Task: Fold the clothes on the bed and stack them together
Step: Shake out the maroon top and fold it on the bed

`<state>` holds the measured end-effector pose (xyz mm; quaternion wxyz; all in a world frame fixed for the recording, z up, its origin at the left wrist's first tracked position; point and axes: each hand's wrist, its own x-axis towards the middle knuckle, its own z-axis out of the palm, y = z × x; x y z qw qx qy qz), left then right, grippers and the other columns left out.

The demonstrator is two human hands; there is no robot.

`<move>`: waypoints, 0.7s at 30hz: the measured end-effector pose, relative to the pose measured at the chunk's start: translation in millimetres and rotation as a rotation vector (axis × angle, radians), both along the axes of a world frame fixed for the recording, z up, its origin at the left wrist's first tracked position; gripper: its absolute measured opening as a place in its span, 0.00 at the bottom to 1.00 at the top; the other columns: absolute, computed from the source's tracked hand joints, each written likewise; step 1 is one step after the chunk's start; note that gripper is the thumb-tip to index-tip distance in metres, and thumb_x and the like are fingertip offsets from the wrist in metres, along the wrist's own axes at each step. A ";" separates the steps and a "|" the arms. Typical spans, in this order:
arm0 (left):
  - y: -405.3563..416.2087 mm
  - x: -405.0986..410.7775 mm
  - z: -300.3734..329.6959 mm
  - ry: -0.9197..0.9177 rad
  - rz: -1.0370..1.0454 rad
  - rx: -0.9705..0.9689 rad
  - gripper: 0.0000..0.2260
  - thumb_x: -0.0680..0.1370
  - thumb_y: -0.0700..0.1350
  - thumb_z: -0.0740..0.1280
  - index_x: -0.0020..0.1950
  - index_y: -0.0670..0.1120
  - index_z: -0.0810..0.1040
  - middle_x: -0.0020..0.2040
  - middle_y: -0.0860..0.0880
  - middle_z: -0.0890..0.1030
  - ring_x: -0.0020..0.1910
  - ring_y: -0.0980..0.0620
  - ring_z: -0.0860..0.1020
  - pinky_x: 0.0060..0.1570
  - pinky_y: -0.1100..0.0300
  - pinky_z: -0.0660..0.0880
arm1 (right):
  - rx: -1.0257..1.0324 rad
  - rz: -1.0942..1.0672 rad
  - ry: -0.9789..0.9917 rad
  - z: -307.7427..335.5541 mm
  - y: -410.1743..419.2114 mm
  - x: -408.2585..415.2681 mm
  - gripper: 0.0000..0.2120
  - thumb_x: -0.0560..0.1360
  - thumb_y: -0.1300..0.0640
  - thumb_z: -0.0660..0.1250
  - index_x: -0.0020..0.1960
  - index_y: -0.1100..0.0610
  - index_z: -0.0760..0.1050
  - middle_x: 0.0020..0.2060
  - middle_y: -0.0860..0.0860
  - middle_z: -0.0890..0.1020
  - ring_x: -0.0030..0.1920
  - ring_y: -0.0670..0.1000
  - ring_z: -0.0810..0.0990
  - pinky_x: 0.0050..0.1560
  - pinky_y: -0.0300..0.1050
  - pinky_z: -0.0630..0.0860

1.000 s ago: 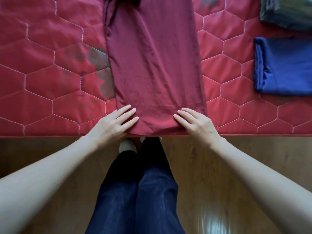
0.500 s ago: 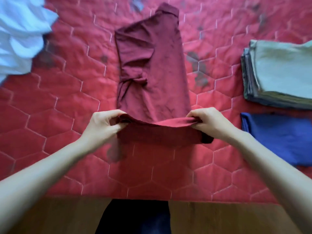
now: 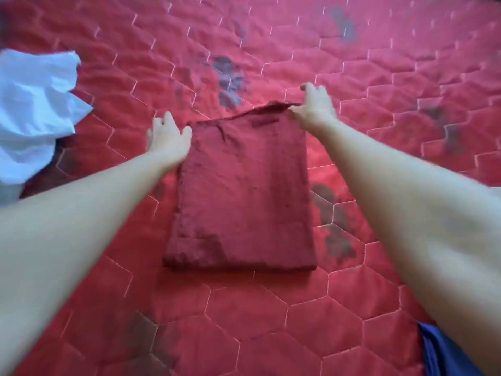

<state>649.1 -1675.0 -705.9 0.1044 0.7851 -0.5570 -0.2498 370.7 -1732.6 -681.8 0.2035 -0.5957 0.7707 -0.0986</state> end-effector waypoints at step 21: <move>214.5 31.9 -69.2 -0.358 -0.936 -0.611 0.17 0.76 0.29 0.60 0.60 0.40 0.81 0.60 0.39 0.80 0.57 0.37 0.80 0.56 0.45 0.78 | -0.398 0.535 0.217 -93.8 299.6 12.5 0.22 0.64 0.68 0.72 0.59 0.60 0.81 0.58 0.56 0.82 0.59 0.57 0.81 0.57 0.56 0.78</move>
